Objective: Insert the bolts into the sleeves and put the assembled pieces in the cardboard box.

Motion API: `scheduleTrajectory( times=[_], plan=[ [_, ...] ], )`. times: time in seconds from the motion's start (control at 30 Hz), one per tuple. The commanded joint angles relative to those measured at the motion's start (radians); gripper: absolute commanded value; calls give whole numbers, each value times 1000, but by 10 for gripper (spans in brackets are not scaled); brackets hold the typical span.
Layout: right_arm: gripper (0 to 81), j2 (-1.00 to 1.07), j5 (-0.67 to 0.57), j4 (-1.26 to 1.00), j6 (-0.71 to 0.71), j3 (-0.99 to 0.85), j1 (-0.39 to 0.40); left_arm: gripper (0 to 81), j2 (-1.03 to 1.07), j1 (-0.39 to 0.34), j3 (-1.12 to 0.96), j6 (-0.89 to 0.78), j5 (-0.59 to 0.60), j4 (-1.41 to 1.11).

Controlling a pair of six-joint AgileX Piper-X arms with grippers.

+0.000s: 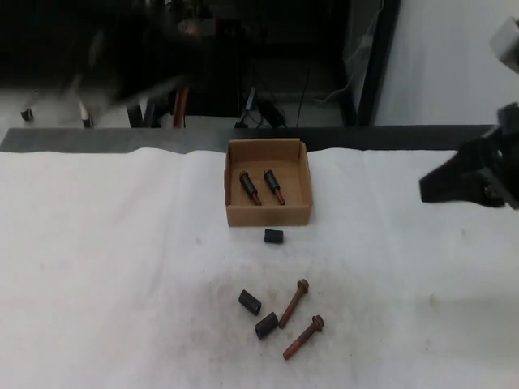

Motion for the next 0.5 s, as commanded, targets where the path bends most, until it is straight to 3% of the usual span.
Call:
scheduleTrajectory(
  times=[0.0,0.17,0.3,0.37,0.47],
  plan=[
    [3,16,-9,-53,-8,-2,31,4,-120,18,162,-108,37,-304],
    [3,89,-9,-125,-8,-2,126,4,-283,86,537,-372,42,-934],
    [3,169,-6,-219,10,-2,192,4,-292,136,635,-506,195,-1018],
    [3,207,0,-272,62,-2,218,4,-284,154,634,-487,294,-1012],
    [3,271,0,-366,141,-2,257,4,-270,172,622,-417,323,-1001]
  ],
)
